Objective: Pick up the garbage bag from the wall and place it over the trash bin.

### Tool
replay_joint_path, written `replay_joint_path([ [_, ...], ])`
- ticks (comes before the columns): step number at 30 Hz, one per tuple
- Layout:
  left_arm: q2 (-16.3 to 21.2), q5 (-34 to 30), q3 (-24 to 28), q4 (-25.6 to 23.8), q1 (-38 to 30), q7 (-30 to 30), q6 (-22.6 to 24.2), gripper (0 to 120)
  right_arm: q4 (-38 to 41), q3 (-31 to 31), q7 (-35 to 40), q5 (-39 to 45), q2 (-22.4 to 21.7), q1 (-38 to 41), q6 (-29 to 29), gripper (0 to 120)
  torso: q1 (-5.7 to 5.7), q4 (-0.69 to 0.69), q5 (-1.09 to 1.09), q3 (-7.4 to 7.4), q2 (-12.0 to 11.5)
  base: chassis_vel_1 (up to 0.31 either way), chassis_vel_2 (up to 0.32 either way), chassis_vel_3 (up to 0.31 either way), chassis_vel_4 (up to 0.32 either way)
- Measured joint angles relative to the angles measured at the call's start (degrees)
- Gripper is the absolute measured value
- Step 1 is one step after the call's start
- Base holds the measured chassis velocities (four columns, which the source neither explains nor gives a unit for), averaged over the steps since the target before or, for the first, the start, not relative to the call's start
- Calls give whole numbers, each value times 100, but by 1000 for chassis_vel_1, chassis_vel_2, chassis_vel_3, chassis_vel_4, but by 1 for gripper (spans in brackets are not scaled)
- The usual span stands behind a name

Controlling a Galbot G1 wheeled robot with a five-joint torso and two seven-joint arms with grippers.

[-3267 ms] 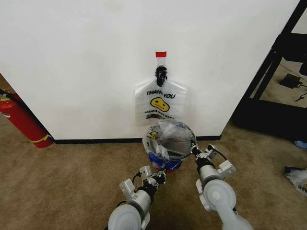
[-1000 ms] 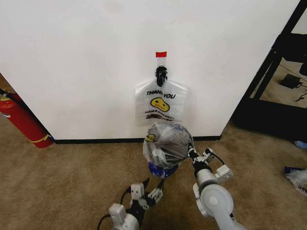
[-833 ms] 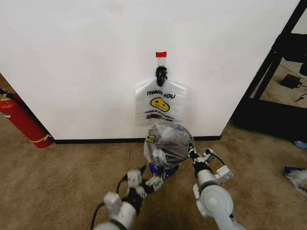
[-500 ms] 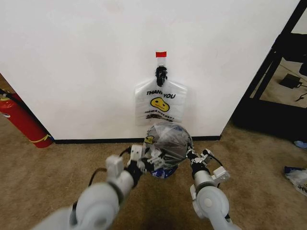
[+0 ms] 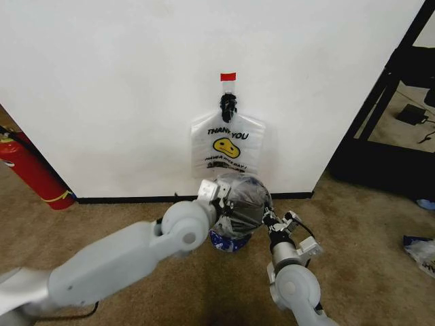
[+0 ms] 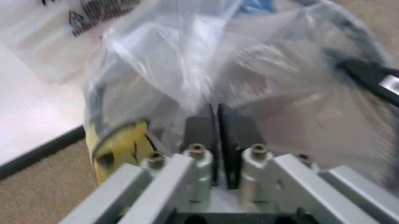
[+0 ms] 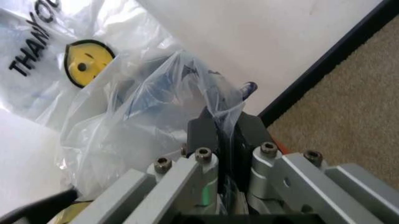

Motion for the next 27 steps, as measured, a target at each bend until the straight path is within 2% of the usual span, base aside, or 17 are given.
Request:
replay_joint_path([
  [11,-410,-171,565,749,-394,-300,52,0,103,-44,1,17,69,18,-1,1,-1,1,-1,0,0,0,0,0,0],
  [15,-648,-396,710,1023,-452,-797,73,0,116,-64,-4,-15,116,32,-2,1,-1,0,-1,0,0,0,0,0,0],
  [17,-663,-410,730,1050,-465,-821,74,0,118,-67,-7,-20,114,34,-2,1,-1,0,-1,0,0,0,0,0,0],
  [19,-834,-653,854,1333,-614,-996,79,0,123,-105,-56,-114,50,29,-2,1,-1,0,0,-1,0,0,0,0,0],
  [27,-1260,-767,1183,1709,-716,-1011,100,0,155,-157,-58,-147,-36,27,1,1,-1,-1,0,0,0,0,0,0,0],
])
